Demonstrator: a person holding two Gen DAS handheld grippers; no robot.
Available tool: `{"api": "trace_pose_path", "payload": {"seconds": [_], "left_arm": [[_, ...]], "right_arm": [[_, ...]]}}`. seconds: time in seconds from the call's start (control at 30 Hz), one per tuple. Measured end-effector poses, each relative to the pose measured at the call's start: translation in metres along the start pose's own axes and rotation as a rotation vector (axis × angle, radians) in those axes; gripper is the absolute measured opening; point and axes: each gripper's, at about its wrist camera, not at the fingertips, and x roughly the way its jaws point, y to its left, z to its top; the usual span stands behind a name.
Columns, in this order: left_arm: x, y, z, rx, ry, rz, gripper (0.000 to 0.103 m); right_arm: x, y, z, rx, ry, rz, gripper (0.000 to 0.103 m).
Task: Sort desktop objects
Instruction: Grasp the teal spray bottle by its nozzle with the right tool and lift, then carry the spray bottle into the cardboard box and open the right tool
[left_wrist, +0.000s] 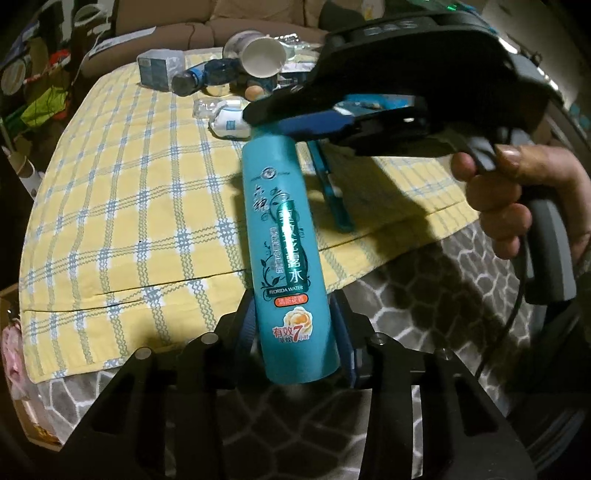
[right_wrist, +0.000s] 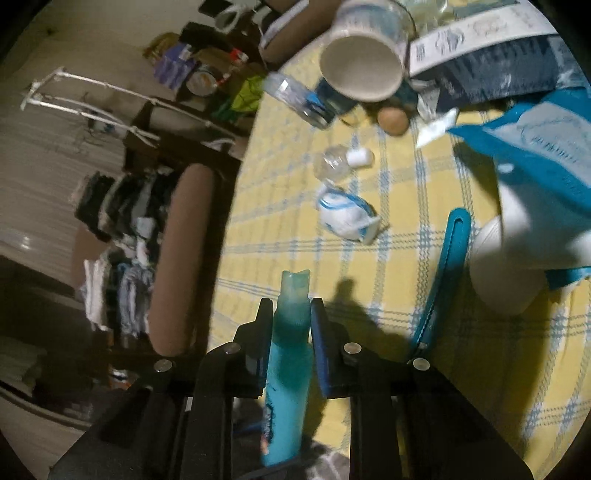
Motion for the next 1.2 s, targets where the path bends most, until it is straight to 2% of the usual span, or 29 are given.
{"api": "trace_pose_path", "payload": {"seconds": [0.17,0.33,0.57,0.7,0.8,0.9,1.0,1.2], "left_arm": [[-0.005,-0.005,0.008,-0.007,-0.021,-0.021,0.035],[-0.014,-0.025,0.025,0.009,-0.051,-0.073,0.034],[-0.023,-0.085,0.067,0.074,-0.106,-0.144,0.034],[-0.019,-0.139,0.102,0.120,-0.125,-0.210,0.035],[-0.013,-0.176,0.132,0.141,-0.123,-0.262,0.035],[0.001,-0.222,0.168,0.166,-0.104,-0.314,0.035],[0.024,-0.271,0.200,0.182,-0.074,-0.362,0.035],[0.089,-0.331,0.237,0.115,0.045,-0.457,0.035]], "right_arm": [[-0.019,0.011,-0.002,-0.038,-0.045,0.003,0.019],[-0.056,0.022,-0.004,-0.071,-0.113,0.008,0.019],[-0.145,0.017,-0.002,-0.090,-0.260,0.012,0.019],[-0.210,0.003,0.001,-0.091,-0.354,-0.017,0.019],[-0.266,-0.005,0.009,-0.106,-0.430,-0.061,0.019],[-0.314,-0.015,0.021,-0.129,-0.467,-0.126,0.019],[-0.362,-0.038,0.040,-0.133,-0.460,-0.214,0.019],[-0.405,-0.099,0.064,-0.083,-0.408,-0.331,0.019]]}}
